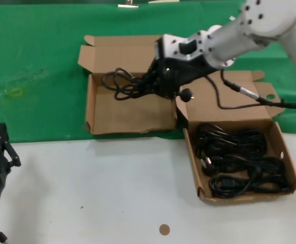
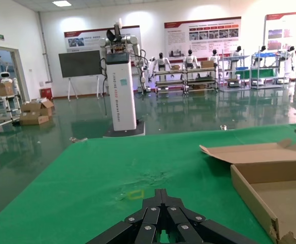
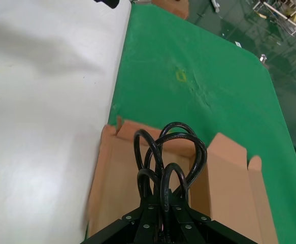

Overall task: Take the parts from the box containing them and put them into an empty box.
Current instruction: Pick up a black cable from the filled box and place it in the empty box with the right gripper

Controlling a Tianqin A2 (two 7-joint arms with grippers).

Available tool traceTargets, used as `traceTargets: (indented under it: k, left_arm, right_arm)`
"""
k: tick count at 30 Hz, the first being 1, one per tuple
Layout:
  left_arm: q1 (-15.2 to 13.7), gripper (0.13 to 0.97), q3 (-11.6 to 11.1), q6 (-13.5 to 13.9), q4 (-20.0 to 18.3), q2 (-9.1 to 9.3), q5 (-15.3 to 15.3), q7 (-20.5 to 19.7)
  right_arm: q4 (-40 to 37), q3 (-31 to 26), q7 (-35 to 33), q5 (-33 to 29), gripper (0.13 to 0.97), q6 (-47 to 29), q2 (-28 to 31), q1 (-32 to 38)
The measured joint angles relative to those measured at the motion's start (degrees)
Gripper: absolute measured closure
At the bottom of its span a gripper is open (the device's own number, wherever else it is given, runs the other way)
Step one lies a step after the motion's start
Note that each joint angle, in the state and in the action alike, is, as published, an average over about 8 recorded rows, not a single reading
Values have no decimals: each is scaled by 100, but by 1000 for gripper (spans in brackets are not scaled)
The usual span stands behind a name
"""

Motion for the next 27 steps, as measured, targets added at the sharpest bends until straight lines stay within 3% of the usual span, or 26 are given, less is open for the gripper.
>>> traceTargets:
  k: [27]
  left_arm:
    - [0, 953, 0, 0, 0, 0, 0, 0]
  right_arm:
    - [-2597, -54, -1205, -59, 917, 1449, -1292, 633]
